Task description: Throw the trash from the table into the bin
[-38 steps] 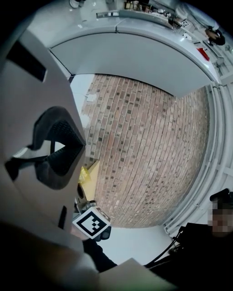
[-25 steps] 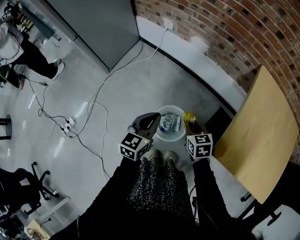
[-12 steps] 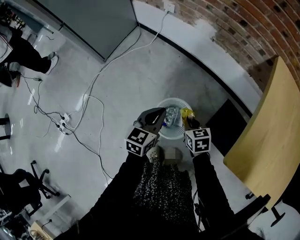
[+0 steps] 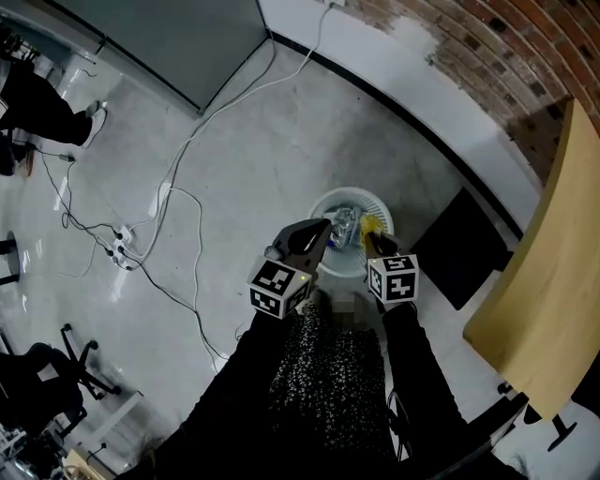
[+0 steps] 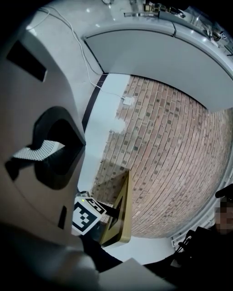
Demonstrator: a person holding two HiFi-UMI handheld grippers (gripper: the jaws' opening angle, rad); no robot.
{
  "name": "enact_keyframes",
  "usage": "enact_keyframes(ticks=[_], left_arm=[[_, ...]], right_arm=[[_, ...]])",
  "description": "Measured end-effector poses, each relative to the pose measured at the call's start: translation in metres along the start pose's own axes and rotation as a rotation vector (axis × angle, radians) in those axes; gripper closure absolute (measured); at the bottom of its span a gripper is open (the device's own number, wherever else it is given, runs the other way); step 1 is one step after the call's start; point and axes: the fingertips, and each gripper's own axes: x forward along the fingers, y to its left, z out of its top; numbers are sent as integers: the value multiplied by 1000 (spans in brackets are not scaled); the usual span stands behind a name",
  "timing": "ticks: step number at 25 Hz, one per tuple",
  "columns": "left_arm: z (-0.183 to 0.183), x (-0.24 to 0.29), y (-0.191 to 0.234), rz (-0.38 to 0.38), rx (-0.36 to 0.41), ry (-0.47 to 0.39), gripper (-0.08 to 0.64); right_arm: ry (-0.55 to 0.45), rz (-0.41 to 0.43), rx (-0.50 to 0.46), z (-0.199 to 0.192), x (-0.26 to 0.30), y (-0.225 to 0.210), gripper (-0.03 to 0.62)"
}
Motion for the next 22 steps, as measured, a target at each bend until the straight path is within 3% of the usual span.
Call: enact_keyframes(ticks=[7, 8, 10, 13, 22], left_arm=[[-3, -1, 6, 7, 0, 3, 557], [-3, -1, 7, 8, 1, 5, 557], [-3, -1, 7, 8, 4, 13, 557], [1, -1, 6, 8, 13, 10, 557], [26, -8, -10, -10, 9, 4, 557]], right_arm=[[55, 0, 16, -12, 18, 3, 576], [69, -6, 10, -14, 20, 2, 556], [100, -16, 17, -20, 22, 0, 436], [116, -10, 67, -21, 21, -1, 395], [-2, -6, 36, 25, -12, 8, 394]])
